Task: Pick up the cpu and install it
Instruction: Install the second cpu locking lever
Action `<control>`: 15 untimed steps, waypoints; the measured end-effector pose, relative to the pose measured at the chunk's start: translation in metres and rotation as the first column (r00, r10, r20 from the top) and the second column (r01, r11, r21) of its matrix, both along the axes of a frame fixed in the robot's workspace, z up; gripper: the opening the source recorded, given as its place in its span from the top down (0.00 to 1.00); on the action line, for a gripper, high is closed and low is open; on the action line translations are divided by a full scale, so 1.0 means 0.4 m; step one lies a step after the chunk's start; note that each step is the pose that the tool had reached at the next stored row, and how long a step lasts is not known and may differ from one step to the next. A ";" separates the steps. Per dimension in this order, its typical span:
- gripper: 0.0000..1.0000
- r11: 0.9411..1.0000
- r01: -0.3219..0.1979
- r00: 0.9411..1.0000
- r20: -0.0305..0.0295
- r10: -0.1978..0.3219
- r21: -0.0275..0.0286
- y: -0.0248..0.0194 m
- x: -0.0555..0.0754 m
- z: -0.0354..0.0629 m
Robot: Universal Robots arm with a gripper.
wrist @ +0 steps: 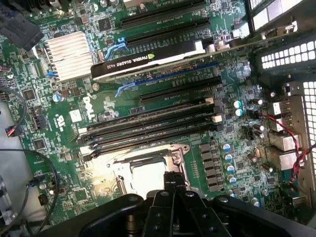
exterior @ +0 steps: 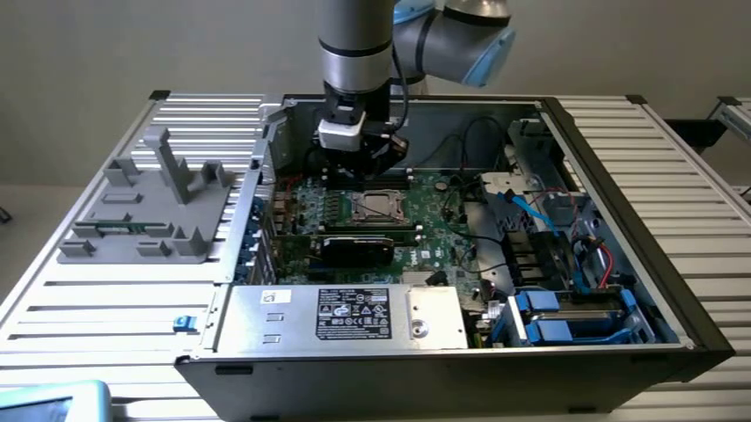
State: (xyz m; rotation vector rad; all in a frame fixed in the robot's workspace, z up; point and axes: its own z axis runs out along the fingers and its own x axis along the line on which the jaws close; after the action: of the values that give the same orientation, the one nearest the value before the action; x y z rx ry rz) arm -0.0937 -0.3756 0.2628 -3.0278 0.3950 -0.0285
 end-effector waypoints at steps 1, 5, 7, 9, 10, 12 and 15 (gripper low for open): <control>0.89 1.000 0.000 1.000 -0.002 0.000 0.010 -0.005 0.000 0.000; 0.89 0.999 0.000 1.000 -0.008 0.000 0.052 -0.024 0.000 0.000; 0.89 0.998 0.000 1.000 -0.008 0.000 0.061 -0.033 -0.001 0.000; 0.89 0.997 0.000 1.000 -0.008 0.000 0.071 -0.042 -0.002 0.000; 0.89 0.997 0.000 1.000 -0.008 0.000 0.078 -0.046 -0.002 0.000; 0.89 0.996 0.000 1.000 -0.008 0.001 0.089 -0.054 -0.003 0.000; 0.89 0.996 0.000 1.000 -0.008 0.000 0.094 -0.064 -0.006 0.000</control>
State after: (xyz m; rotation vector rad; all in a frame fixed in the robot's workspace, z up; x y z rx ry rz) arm -0.0961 -0.4010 0.2627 -2.9360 0.3854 0.0016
